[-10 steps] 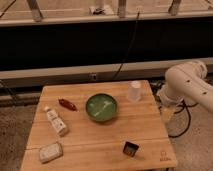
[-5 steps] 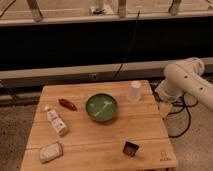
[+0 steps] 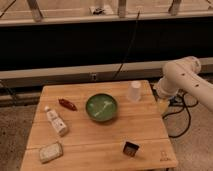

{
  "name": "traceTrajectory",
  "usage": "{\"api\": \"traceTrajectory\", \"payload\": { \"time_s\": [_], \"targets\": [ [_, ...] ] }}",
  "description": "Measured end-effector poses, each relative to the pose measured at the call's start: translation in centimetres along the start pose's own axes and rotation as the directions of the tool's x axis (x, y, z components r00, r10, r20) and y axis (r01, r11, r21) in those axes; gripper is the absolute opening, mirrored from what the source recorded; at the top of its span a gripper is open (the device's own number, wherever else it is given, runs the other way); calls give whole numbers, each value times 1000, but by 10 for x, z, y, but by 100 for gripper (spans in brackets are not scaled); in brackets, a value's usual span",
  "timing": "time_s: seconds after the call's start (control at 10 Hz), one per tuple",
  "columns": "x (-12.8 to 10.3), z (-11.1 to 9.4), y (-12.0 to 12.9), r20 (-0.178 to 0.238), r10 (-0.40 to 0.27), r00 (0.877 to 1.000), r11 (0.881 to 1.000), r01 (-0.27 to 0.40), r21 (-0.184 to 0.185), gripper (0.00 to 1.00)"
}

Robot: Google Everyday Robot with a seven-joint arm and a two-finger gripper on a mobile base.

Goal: Place the ceramic cup over the eraser

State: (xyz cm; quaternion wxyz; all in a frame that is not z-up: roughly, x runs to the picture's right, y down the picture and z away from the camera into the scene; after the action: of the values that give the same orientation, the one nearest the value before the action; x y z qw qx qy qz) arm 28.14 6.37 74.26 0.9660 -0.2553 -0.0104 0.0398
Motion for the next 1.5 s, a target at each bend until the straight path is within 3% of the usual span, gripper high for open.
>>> {"api": "traceTrajectory", "payload": {
  "time_s": [1.5],
  "targets": [
    [-24, 62, -49, 65, -36, 997, 999, 34, 29, 80]
  ]
}}
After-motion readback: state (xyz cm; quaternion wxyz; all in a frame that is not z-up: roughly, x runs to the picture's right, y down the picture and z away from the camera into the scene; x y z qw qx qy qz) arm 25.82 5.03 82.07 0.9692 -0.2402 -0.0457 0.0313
